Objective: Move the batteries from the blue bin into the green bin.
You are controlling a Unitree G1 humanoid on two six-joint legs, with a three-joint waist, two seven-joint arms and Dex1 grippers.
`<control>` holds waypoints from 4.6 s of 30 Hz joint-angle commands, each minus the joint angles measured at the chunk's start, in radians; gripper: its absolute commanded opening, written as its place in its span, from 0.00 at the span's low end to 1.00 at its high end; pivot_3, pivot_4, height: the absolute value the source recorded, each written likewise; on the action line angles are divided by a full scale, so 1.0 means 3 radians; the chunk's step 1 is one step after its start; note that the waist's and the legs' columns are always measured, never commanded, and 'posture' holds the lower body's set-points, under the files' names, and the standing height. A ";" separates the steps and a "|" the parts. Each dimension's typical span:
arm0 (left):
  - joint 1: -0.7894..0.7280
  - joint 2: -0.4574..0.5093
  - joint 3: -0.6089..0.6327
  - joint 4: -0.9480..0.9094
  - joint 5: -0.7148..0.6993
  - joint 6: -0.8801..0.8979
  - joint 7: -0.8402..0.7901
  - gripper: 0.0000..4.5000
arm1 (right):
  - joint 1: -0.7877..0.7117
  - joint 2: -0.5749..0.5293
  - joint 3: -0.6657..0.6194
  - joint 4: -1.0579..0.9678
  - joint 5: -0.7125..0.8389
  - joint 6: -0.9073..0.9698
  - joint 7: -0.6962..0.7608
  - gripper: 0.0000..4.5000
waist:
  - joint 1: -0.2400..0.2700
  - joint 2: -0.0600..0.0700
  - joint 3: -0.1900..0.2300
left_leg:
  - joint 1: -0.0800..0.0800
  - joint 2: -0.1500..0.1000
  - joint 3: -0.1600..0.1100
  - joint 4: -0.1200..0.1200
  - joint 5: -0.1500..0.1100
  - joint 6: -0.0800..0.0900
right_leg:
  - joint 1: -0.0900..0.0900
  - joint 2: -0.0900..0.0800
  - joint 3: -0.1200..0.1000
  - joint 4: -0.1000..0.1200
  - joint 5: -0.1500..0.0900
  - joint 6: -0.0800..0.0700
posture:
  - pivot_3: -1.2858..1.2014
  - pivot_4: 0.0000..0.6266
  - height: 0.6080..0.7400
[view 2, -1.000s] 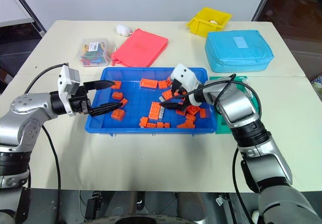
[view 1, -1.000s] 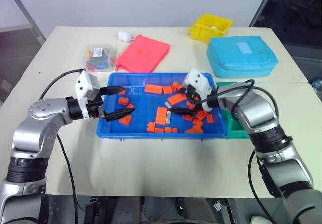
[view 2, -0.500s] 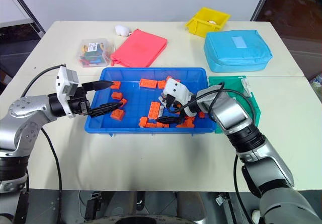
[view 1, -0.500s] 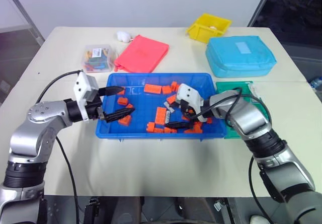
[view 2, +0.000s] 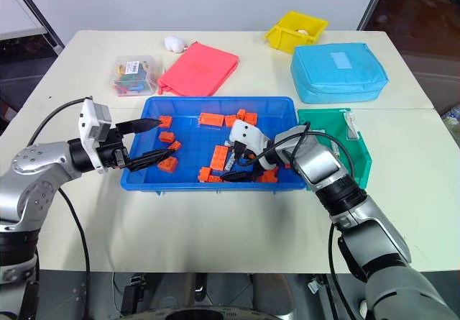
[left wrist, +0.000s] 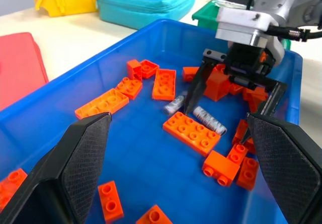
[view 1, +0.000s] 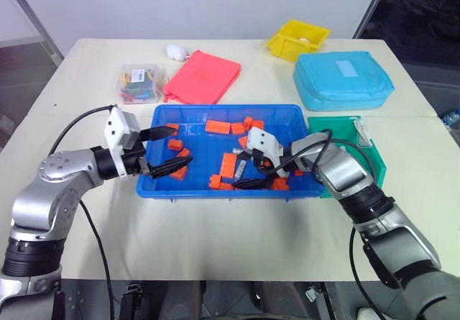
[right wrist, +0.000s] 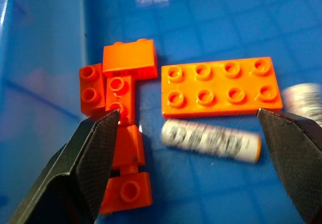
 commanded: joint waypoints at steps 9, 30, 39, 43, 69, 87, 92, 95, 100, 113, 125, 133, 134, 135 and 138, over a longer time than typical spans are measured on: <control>-0.0008 0.0003 0.0115 -0.0184 -0.0090 0.0022 0.0108 1.00 | -0.0065 0.0048 -0.0051 0.0119 -0.0104 -0.0008 0.0018 1.00 | 0.0002 -0.0002 -0.0001 | 0.0003 0.0000 0.0000 0.0001 0.0000 0.0000 | 0.0004 0.0000 0.0000 0.0000 0.0000 0.0000 | 0.52 0.24 1.00; -0.0035 -0.0065 0.0100 -0.0162 -0.0084 -0.0013 0.0195 1.00 | -0.0121 0.0046 0.0146 0.0239 -0.0317 0.0051 0.0102 1.00 | 0.0000 -0.0002 -0.0002 | 0.0003 0.0000 0.0000 0.0001 0.0000 0.0000 | 0.0004 0.0000 0.0000 0.0001 0.0000 0.0000 | 0.52 0.24 1.00; 0.0000 -0.0114 0.0130 -0.0187 -0.0090 -0.0042 0.0266 1.00 | -0.0141 0.0053 0.0181 0.0270 -0.0422 0.0069 0.0162 0.50 | 0.0001 -0.0003 -0.0002 | 0.0004 0.0000 0.0000 0.0001 0.0000 0.0000 | 0.0005 0.0000 0.0000 0.0001 0.0000 0.0000 | 0.52 0.24 1.00; -0.0001 -0.0123 0.0130 -0.0175 -0.0083 -0.0062 0.0276 1.00 | -0.0153 0.0049 0.0149 0.0259 -0.0435 0.0071 0.0155 0.50 | 0.0001 -0.0003 -0.0002 | 0.0004 0.0000 0.0000 0.0001 0.0000 0.0000 | 0.0005 0.0000 0.0000 0.0001 0.0000 0.0000 | 0.52 0.24 1.00; -0.0492 -0.0189 -0.0386 0.0273 0.0010 -0.0210 -0.0421 1.00 | -0.0201 -0.1696 -0.1129 -0.0692 -0.0045 0.0834 0.0295 0.50 | 0.0079 0.0000 0.0000 | -0.0001 -0.0004 0.0004 -0.0003 -0.0001 0.0001 | 0.0003 -0.0005 -0.0002 -0.0011 0.0000 0.0000 | 0.52 0.24 1.00; -0.0655 -0.0200 -0.0394 0.0486 0.0100 -0.0250 -0.0550 1.00 | 0.0087 -0.1721 -0.1228 -0.0167 -0.0213 0.0152 -0.0125 0.99 | -0.0025 0.0003 0.0002 | 0.0002 0.0001 0.0006 -0.0001 -0.0001 0.0001 | 0.0001 0.0000 0.0001 -0.0005 0.0000 0.0000 | 0.52 0.24 1.00; -0.0602 -0.0138 -0.0345 0.0428 0.0083 -0.0210 -0.0530 1.00 | -0.0297 -0.1191 -0.1193 -0.0355 0.0059 0.0508 -0.0180 0.99 | -0.0009 0.0003 0.0002 | 0.0003 0.0002 0.0002 -0.0002 0.0000 0.0001 | 0.0000 0.0003 0.0002 -0.0001 0.0000 0.0000 | 0.52 0.24 1.00; -0.0569 -0.0110 -0.0314 0.0360 0.0072 -0.0177 -0.0484 1.00 | -0.0322 -0.0810 -0.1133 -0.0550 0.0275 0.0713 -0.0229 0.99 | 0.0015 0.0002 0.0001 | 0.0000 0.0002 0.0000 -0.0002 0.0000 0.0001 | 0.0000 0.0002 0.0001 -0.0001 0.0000 0.0000 | 0.52 0.24 1.00; -0.0461 -0.0053 -0.0233 0.0209 0.0027 -0.0097 -0.0397 1.00 | -0.0137 -0.0499 -0.0916 -0.0710 0.0383 0.0775 -0.0206 0.99 | 0.0034 0.0002 0.0001 | -0.0004 -0.0002 -0.0001 -0.0001 -0.0001 0.0001 | 0.0000 -0.0003 -0.0001 -0.0002 0.0000 0.0000 | 0.52 0.24 1.00; -0.0237 -0.0046 -0.0095 -0.0046 -0.0049 0.0006 -0.0163 1.00 | -0.0097 -0.0101 -0.0533 -0.0378 0.0396 0.0656 -0.0185 0.99 | -0.0002 0.0001 0.0001 | -0.0001 -0.0002 -0.0001 -0.0001 0.0000 0.0001 | 0.0000 -0.0001 -0.0001 0.0000 0.0000 0.0000 | 0.52 0.24 1.00; -0.0092 -0.0025 -0.0014 -0.0199 -0.0122 0.0057 -0.0021 1.00 | -0.0177 -0.0075 -0.0368 0.0186 0.0136 0.0258 -0.0105 0.99 | 0.0001 0.0001 0.0001 | -0.0001 -0.0003 0.0000 0.0000 0.0000 0.0001 | 0.0000 -0.0002 -0.0001 0.0000 0.0000 0.0000 | 0.52 0.24 1.00; -0.0091 -0.0058 -0.0023 -0.0196 -0.0119 0.0043 0.0023 1.00 | -0.0116 -0.0027 -0.0293 0.0390 -0.0022 0.0071 -0.0081 0.99 | -0.0001 0.0001 0.0001 | -0.0001 -0.0002 0.0000 0.0000 0.0000 0.0001 | 0.0000 -0.0001 -0.0001 0.0000 0.0000 0.0000 | 0.52 0.24 1.00; -0.0090 -0.0059 -0.0024 -0.0197 -0.0119 0.0041 0.0026 1.00 | -0.0123 -0.0011 -0.0285 0.0421 -0.0042 0.0045 -0.0085 0.99 | -0.0002 0.0001 0.0001 | -0.0001 -0.0002 0.0000 0.0000 0.0000 0.0001 | 0.0000 -0.0001 -0.0001 0.0000 0.0000 0.0000 | 0.52 0.24 1.00; -0.0089 -0.0059 -0.0024 -0.0195 -0.0117 0.0037 0.0028 1.00 | -0.0138 0.0015 -0.0280 0.0452 -0.0059 0.0023 -0.0087 0.99 | -0.0003 0.0001 0.0001 | -0.0001 -0.0002 0.0000 0.0000 0.0000 0.0001 | 0.0000 -0.0001 -0.0001 0.0000 0.0000 0.0000 | 0.52 0.24 1.00; -0.0087 -0.0059 -0.0022 -0.0191 -0.0113 0.0028 0.0031 1.00 | -0.0186 0.0087 -0.0272 0.0537 -0.0102 -0.0028 -0.0090 0.99 | -0.0005 0.0001 0.0001 | -0.0001 -0.0002 0.0000 0.0000 0.0000 0.0001 | 0.0000 -0.0001 -0.0001 0.0000 0.0000 0.0000 | 0.52 0.24 1.00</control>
